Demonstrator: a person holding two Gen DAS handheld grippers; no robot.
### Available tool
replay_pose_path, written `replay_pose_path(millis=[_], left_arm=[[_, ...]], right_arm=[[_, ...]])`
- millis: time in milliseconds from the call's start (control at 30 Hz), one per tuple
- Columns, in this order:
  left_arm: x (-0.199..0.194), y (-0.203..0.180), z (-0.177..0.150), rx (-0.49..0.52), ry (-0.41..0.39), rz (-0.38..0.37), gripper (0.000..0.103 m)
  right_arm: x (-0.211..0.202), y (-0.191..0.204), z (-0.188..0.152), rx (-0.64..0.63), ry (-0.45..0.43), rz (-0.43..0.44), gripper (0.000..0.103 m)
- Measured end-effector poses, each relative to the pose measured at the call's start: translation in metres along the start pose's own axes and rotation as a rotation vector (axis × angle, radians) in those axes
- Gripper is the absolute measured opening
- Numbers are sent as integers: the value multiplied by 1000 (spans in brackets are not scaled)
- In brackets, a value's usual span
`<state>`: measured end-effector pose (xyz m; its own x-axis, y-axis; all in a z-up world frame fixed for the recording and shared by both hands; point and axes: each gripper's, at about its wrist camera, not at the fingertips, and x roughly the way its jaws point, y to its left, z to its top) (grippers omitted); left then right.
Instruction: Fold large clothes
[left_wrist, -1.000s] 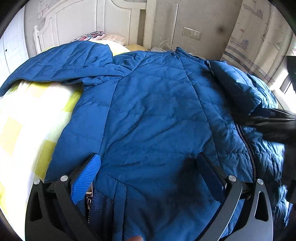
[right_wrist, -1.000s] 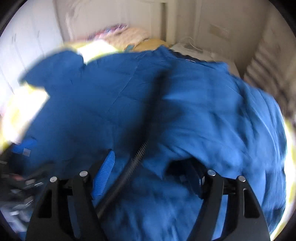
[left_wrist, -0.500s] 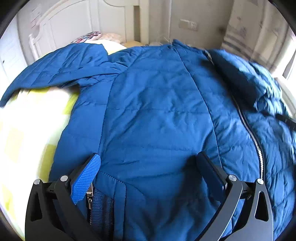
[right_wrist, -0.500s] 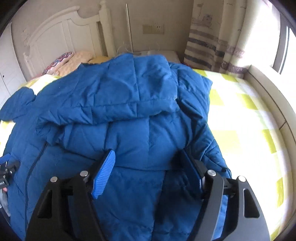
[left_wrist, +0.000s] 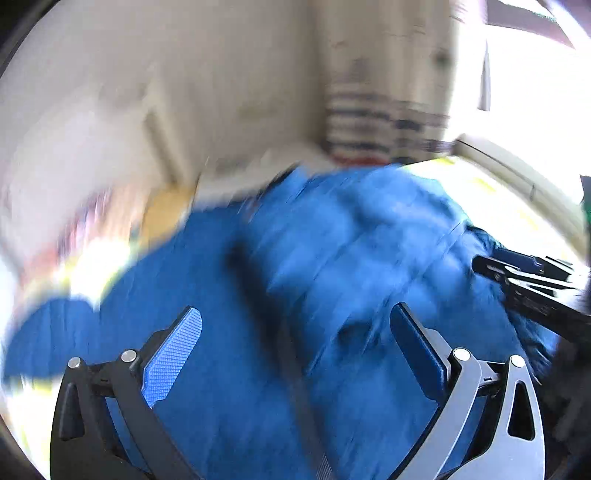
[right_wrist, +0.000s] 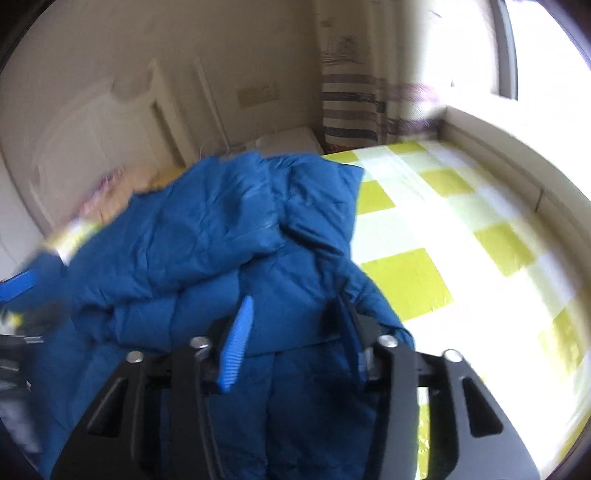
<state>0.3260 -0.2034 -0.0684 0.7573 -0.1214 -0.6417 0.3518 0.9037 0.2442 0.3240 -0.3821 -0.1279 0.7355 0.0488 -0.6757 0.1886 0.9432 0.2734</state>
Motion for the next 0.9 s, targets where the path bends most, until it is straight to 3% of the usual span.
replay_pose_path(millis=[33,100,200,233,333,367,433,567,667,733,800,833,867,900], left_arm=[[14,-24,10,108,-35,13,98],[33,-49,17,223,-33,23,96],[71,-65,17,277,45,27,80],[80,-62,17,243,69,-7,73],[66,-45,22,120,41,-102,35],[58,-38,24,69,25,-130,30],[42,-6,29,-110,-6,-233,28],[39,69,14,-483,27,-411,28],[57,97,-15,-588,95,-411,29],[51,99,-31,-544,93,-377,36],[30,89,-38,-450,45,-297,60],[14,75,-36,-346,-16,-232,79],[3,64,-32,-263,-65,-194,88],[-9,49,-27,-156,-118,-159,91]], right_arm=[[1,-7,2,38,-3,18,33],[4,-17,3,80,-15,40,30],[6,-23,5,97,-15,63,30],[7,-24,6,96,-11,67,31],[12,-23,10,93,-1,69,32],[14,-23,12,92,1,71,34],[14,-20,9,83,2,68,37],[10,-13,2,66,2,67,40],[8,-12,0,66,3,69,41],[8,-11,0,64,5,72,43],[7,-10,-1,60,7,73,44],[7,-9,-1,59,8,74,45],[7,-9,-1,57,9,73,46],[7,-8,-2,57,10,74,46]])
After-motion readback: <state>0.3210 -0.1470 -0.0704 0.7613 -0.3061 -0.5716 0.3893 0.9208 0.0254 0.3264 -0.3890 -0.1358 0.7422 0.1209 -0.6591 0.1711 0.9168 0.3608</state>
